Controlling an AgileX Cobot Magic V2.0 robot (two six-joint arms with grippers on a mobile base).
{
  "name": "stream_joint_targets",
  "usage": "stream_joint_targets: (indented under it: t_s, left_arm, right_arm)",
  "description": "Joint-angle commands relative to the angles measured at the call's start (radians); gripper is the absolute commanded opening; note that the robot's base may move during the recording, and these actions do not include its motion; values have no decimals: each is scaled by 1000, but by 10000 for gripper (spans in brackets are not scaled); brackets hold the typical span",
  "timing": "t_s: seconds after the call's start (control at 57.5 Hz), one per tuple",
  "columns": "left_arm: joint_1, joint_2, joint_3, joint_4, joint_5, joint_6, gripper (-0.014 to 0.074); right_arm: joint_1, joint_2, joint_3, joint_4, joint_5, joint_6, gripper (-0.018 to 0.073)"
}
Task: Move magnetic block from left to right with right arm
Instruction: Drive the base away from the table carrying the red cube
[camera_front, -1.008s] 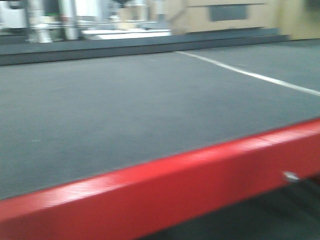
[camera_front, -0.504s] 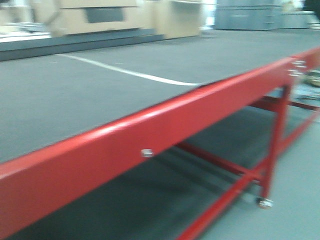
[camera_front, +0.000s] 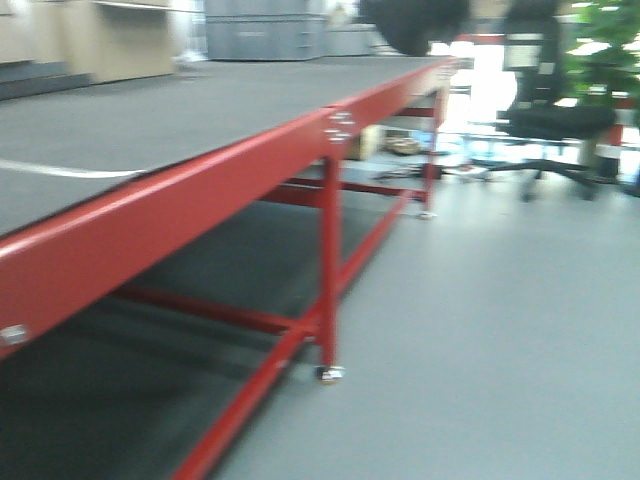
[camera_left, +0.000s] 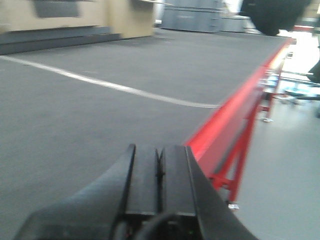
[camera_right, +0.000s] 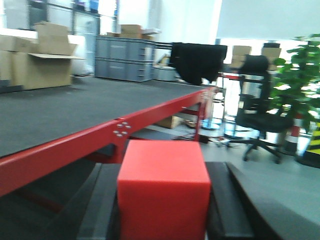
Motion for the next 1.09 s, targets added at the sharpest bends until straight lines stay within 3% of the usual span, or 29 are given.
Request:
stream_joint_targets:
  t_s: [0.0, 1.077]
  left_arm:
    - [-8, -9, 8, -3, -84, -7, -126]
    - [-8, -9, 8, -3, -84, -7, -126]
  right_arm:
    - [-7, 13, -28, 6, -90, -10, 277]
    - [-7, 13, -28, 6, -90, -10, 277]
